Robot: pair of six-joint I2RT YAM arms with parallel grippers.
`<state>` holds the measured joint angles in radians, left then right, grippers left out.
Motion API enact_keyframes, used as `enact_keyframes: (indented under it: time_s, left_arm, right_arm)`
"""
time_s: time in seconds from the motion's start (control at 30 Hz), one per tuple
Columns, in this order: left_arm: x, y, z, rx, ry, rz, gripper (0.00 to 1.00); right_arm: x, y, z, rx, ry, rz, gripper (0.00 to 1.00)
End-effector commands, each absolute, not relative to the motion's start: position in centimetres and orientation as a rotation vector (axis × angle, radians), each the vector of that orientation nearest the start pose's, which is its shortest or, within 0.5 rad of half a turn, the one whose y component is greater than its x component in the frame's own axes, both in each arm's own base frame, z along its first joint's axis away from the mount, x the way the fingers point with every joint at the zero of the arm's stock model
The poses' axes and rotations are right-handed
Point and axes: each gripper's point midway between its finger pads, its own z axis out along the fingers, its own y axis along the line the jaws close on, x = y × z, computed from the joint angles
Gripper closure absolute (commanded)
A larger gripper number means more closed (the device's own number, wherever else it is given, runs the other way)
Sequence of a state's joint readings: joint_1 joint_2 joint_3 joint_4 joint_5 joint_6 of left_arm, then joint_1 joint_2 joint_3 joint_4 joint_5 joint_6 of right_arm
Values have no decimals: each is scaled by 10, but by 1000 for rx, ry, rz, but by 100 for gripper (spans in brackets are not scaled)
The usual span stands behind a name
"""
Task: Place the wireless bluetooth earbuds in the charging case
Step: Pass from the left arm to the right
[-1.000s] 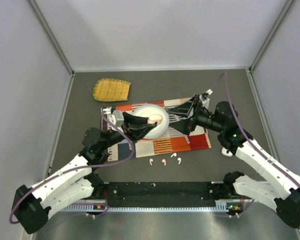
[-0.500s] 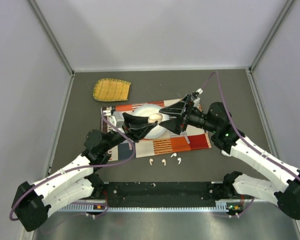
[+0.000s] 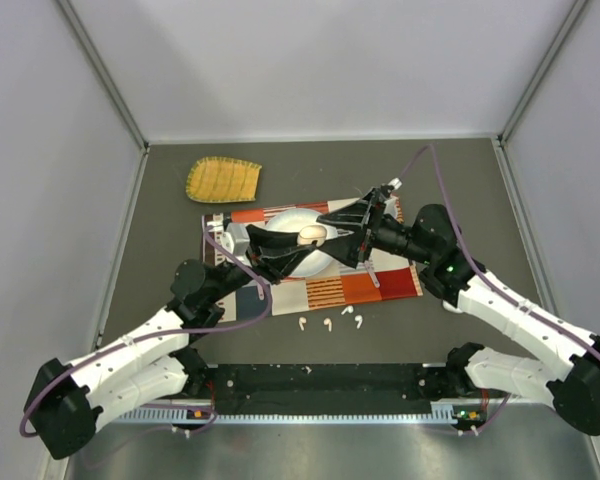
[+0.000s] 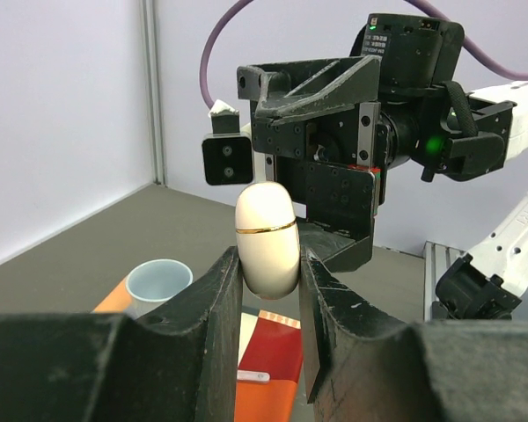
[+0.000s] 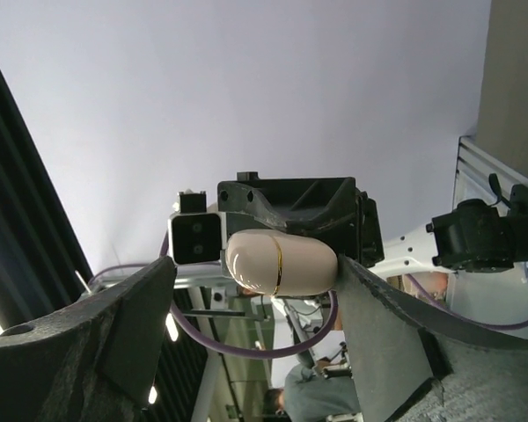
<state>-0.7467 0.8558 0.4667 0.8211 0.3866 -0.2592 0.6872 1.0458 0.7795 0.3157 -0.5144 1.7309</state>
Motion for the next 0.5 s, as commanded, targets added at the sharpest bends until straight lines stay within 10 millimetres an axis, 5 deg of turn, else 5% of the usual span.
enact_keyframes:
  time_s: [0.0,0.47]
  left_arm:
    - [185,-276,350,628,1003,-1094,100]
    - [187,-279,350,612,1001,-1087,100]
  right_arm:
    - [180,316,377,469,1913,2271,29]
    - [173,320,376,486,1933,2323,43]
